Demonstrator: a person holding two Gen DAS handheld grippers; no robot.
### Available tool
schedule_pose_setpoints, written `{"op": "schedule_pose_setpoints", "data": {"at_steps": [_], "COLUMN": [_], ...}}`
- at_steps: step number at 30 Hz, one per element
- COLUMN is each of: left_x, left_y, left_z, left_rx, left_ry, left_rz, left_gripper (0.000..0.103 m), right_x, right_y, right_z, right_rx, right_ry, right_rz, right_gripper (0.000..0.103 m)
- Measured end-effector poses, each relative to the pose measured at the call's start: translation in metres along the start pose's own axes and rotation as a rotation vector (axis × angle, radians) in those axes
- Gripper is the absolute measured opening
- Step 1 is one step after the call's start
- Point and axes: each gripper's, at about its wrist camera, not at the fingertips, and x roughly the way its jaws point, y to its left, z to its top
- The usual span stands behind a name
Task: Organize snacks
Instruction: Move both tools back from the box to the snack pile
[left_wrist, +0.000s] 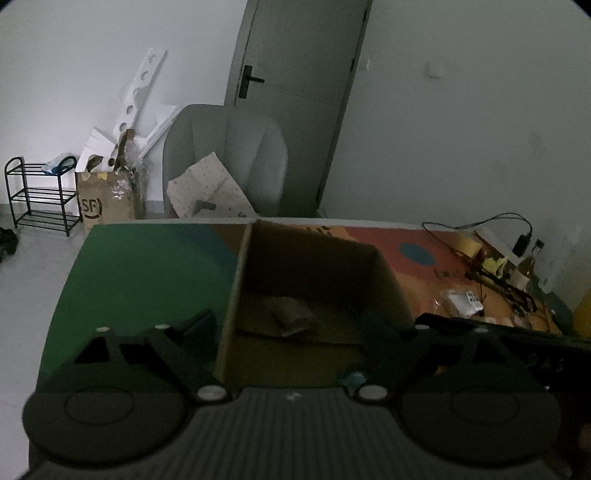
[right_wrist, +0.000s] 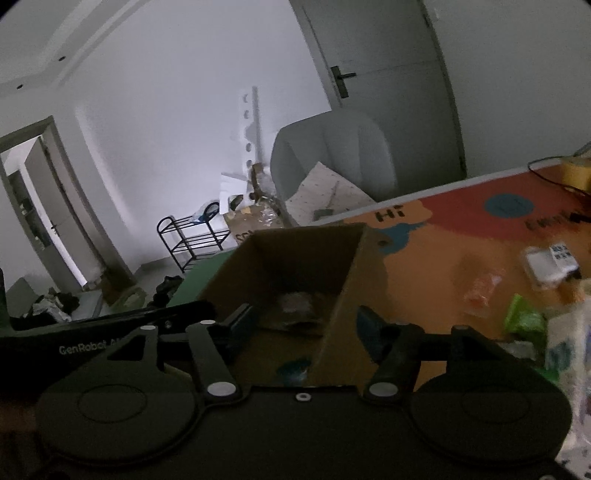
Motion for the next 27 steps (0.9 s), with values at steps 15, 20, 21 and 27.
{"op": "schedule_pose_setpoints", "data": {"at_steps": [15, 20, 21, 27], "left_x": [-0.012, -0.019, -0.02, -0.023], "left_y": [-0.038, -0.055, -0.058, -0.077], "left_z": [-0.014, -0.024, -0.025, -0.03], "left_rx": [0.054, 0.081, 0.082, 0.095], "left_ry": [-0.011, -0.013, -0.013, -0.01], "left_rz": [-0.059, -0.109, -0.116, -0.153], "left_gripper": [0.103, 0.103, 0.103, 0.103], "right_x": [-0.051, -0.071, -0.075, -0.093], "right_y": [-0.037, -0.047, -0.049, -0.061], "right_z": [-0.022, -0.026, -0.028, -0.034], "right_rx": [0.046, 0.054, 0.054, 0.063], "right_ry": [-0.045, -0.06, -0.061, -0.07], "right_rz": [-0.118, -0.16, -0.169, -0.204], "right_gripper": [0.088, 0.093, 0.094, 0.098]}}
